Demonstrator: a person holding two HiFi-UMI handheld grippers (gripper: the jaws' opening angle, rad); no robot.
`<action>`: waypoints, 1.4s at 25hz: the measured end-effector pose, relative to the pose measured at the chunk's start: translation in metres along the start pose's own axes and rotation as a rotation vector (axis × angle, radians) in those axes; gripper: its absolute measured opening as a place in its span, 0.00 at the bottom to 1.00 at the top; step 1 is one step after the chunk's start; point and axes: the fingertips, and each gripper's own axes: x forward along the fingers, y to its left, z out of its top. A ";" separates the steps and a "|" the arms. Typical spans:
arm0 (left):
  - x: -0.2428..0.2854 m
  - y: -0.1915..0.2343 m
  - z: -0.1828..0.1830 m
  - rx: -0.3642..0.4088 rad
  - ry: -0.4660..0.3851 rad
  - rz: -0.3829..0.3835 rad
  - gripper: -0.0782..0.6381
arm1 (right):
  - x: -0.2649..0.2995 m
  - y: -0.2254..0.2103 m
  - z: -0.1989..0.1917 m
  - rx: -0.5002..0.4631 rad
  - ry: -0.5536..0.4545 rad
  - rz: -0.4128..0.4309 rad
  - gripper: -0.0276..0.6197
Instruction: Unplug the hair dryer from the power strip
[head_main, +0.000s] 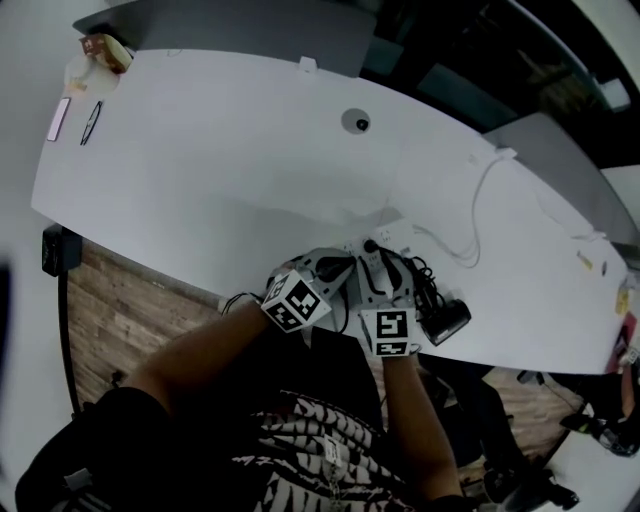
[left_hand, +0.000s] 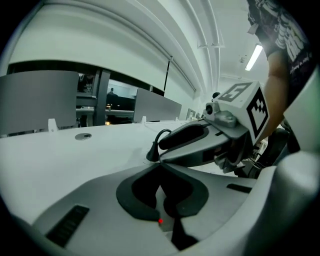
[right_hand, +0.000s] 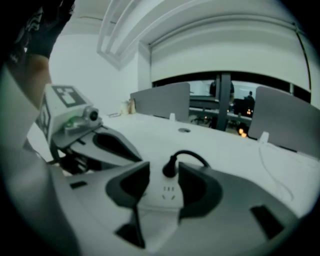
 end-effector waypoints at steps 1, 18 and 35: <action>0.001 0.001 -0.001 0.007 0.009 -0.003 0.15 | -0.008 0.002 -0.004 0.014 0.011 0.014 0.32; -0.094 0.007 0.111 0.041 -0.239 0.101 0.15 | -0.179 0.033 0.062 0.111 -0.227 -0.005 0.10; -0.236 -0.097 0.221 0.001 -0.519 0.557 0.15 | -0.300 -0.010 0.130 0.105 -0.550 0.017 0.10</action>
